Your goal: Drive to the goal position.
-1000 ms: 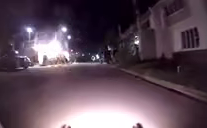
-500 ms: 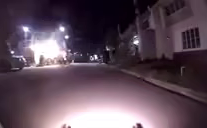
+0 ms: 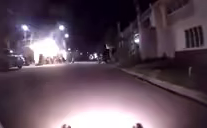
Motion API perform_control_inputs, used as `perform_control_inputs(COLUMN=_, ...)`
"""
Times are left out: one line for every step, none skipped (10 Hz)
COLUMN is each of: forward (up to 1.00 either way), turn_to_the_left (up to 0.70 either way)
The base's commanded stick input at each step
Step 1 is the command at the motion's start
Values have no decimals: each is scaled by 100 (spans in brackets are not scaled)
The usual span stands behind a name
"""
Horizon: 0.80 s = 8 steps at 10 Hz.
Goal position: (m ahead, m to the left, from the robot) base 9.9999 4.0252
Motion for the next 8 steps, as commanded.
perform_control_inputs(forward=60, turn_to_the_left=0)
perform_control_inputs(forward=60, turn_to_the_left=0)
perform_control_inputs(forward=60, turn_to_the_left=0)
perform_control_inputs(forward=60, turn_to_the_left=0)
perform_control_inputs(forward=60, turn_to_the_left=0)
perform_control_inputs(forward=60, turn_to_the_left=0)
perform_control_inputs(forward=60, turn_to_the_left=0)
perform_control_inputs(forward=60, turn_to_the_left=0)
